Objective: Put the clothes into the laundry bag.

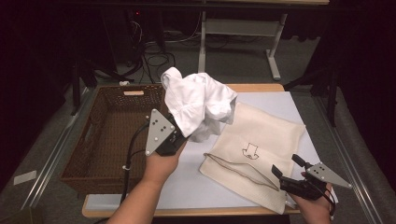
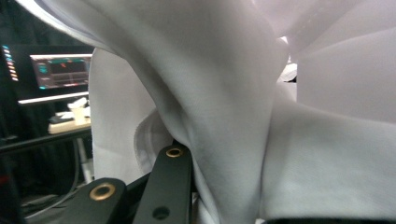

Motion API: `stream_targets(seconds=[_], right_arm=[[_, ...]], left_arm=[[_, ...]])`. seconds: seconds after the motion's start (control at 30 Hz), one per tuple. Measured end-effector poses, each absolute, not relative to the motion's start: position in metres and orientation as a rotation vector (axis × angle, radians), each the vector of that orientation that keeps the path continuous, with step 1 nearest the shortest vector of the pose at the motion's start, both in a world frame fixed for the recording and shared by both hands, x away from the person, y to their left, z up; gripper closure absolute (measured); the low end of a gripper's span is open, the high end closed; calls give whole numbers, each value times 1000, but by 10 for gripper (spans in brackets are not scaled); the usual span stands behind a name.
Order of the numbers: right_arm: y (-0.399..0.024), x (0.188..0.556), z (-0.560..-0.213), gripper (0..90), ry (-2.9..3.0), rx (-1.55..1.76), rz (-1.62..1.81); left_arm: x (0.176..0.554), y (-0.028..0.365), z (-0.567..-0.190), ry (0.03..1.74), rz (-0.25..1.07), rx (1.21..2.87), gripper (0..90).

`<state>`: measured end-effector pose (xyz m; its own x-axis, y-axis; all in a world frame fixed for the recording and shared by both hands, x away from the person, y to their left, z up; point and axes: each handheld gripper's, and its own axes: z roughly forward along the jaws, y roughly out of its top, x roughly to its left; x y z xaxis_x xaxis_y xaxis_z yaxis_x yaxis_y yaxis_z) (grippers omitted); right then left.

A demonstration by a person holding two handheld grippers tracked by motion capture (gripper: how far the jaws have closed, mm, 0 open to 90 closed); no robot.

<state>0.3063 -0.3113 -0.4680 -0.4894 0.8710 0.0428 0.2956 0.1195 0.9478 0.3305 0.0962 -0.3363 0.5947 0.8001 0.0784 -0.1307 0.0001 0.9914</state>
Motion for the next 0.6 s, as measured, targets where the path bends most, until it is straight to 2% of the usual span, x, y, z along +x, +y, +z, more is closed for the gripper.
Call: stream_targets(seconds=[0.47, 0.6], right_arm=[[-310, 307, -469, 123, 1870, 1116, 1375], [-308, 306, -469, 140, 1882, 1120, 1377]], left_arm=[[307, 83, -353, 558, 735, 1424, 780], [294, 86, -370, 551, 715, 1448, 779]])
